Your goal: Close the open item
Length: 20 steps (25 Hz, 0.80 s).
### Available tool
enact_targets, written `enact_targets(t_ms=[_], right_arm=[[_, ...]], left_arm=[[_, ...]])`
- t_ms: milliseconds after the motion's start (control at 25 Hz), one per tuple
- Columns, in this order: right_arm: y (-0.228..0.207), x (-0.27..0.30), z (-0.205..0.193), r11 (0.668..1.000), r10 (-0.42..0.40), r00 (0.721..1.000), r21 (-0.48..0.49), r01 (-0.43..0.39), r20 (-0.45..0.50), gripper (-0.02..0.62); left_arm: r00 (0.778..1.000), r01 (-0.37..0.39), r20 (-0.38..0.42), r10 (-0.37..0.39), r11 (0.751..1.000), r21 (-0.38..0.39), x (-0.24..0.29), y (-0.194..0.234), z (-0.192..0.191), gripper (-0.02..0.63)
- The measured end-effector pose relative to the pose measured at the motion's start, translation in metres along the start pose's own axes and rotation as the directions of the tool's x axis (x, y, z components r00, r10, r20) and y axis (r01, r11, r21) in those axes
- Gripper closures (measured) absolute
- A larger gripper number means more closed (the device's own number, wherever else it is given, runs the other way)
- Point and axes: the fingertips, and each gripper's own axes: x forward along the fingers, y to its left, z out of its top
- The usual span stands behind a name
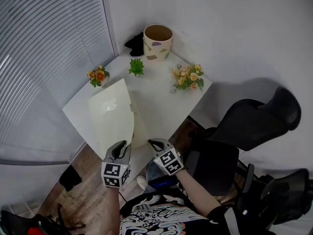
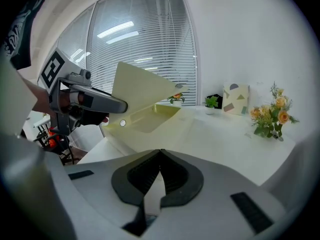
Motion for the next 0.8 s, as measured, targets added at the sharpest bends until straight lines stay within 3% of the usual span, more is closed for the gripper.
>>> enact_targets(t_ms=[800], right_arm=[[-0.001,0.0,-0.002,0.999,0.006,1.0,0.032,-0.005,-0.014,0.592]], left_arm=[[0.981,0.068,-0.183,-0.062,0.997,0.03,0.026,-0.006,-0.026,0.525]])
